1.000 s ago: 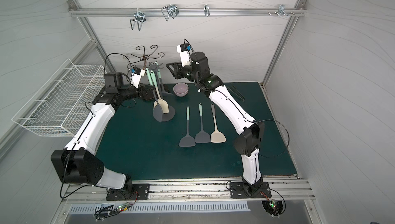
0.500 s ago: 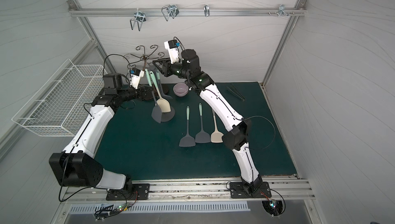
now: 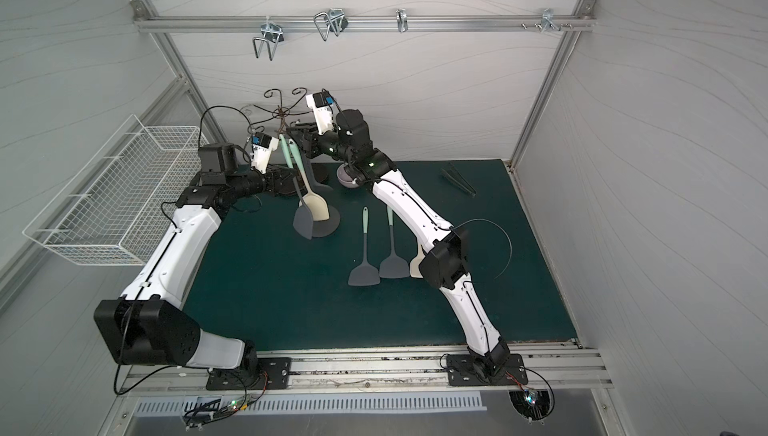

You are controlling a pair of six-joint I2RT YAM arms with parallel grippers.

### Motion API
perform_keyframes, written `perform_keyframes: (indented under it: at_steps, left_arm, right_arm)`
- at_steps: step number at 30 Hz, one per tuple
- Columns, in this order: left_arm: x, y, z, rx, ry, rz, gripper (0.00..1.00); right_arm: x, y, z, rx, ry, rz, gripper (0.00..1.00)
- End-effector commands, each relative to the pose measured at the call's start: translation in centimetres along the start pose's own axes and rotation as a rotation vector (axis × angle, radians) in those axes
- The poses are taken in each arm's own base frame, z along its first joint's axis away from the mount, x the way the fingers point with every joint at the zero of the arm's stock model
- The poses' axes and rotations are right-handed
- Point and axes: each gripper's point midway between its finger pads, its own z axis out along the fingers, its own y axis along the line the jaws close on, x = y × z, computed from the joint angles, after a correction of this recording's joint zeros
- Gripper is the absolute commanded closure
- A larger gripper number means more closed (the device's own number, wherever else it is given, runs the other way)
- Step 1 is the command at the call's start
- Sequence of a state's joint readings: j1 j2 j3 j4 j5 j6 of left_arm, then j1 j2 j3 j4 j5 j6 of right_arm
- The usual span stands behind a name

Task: Take the spatula off the kitchen utensil rack
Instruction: Take off the spatula from the rack.

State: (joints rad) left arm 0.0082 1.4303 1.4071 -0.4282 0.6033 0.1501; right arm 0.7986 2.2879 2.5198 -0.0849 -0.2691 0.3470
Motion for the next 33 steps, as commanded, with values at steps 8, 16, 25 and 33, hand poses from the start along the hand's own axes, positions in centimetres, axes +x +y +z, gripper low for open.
perform_keyframes:
  at_steps: [8,16,25,33]
  left_arm:
    - [-3.4,-1.2,-3.1,-0.037,-0.147,0.108,1.0]
    - [-4.4,-0.9,-4.8,0.008,-0.231,0.042,1.0]
    - [-4.6,-1.3,-6.0,-0.018,-0.228,0.036,1.0]
    - [-4.3,-1.5,-7.6,-0.077,-0.222,0.015,1.0]
  right_arm:
    - [4.1,-2.6,-0.2,0.108,0.13,0.002,0.67]
    - [5.1,-3.7,-0.4,0.144,0.163,-0.007,0.67]
    - [2.0,-1.2,-1.4,0.07,0.122,-0.018,0.6]
    - [-2.9,2.6,-3.5,-0.017,0.038,-0.018,0.55]
